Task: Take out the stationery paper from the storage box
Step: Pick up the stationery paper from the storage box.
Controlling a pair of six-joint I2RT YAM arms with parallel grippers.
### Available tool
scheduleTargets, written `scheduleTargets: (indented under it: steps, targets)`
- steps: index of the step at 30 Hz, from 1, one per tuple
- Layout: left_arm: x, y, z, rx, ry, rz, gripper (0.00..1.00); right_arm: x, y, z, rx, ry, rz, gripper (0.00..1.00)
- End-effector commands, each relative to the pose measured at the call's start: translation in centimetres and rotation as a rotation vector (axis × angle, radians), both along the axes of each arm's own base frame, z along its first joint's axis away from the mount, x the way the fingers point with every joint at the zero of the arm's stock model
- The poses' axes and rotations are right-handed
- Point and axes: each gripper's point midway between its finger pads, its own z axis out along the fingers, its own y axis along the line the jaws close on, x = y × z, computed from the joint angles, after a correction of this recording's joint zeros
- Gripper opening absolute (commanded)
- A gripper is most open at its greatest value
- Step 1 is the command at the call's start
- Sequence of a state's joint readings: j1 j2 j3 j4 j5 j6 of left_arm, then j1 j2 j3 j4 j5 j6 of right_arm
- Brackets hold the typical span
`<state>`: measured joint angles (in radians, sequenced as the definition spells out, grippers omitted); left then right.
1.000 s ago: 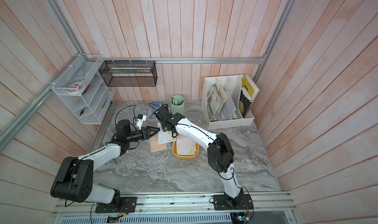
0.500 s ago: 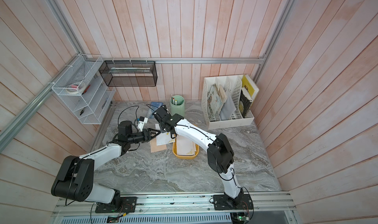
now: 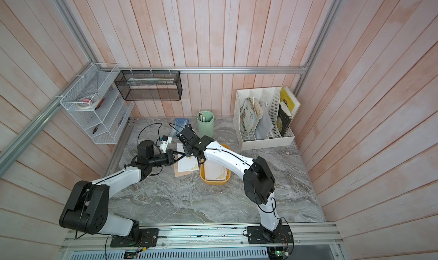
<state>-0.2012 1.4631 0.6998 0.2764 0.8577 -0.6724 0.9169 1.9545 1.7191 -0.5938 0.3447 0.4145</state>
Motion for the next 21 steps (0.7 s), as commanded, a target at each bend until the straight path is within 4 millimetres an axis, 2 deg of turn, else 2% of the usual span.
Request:
scheduleTargets:
  steps: [1,3,6,8,10,14,18,21]
  targets:
    - [-0.4,0.5,2.1,-0.022,-0.076,-0.018,0.00,0.8,-2.2,3.3,0.151,-0.060,-0.033,0.47]
    - [-0.8,1.0,2.9,-0.065,-0.096,-0.028,0.00,0.9,-3.7,4.5,0.300,-0.066,-0.006,0.52]
    - [-1.7,1.3,4.5,-0.158,-0.135,-0.062,0.00,0.0,-5.7,7.3,0.683,-0.081,0.095,0.62]
    - [-2.4,1.0,5.7,-0.217,-0.159,-0.104,0.00,-1.4,-7.7,10.0,1.020,-0.082,0.210,0.71]
    - [-2.7,0.8,6.6,-0.260,-0.176,-0.132,0.00,-2.6,-8.9,11.9,1.212,-0.072,0.321,0.73]
    - [-2.8,0.5,7.1,-0.297,-0.179,-0.155,0.00,-3.5,-6.9,12.1,1.268,-0.013,0.492,0.73]
    - [-2.9,0.1,7.2,-0.289,-0.175,-0.162,0.00,-3.2,-5.6,11.5,1.313,0.032,0.546,0.74]
    - [-2.8,-0.2,6.9,-0.260,-0.168,-0.155,0.00,-3.3,-4.9,11.8,1.368,0.052,0.594,0.73]
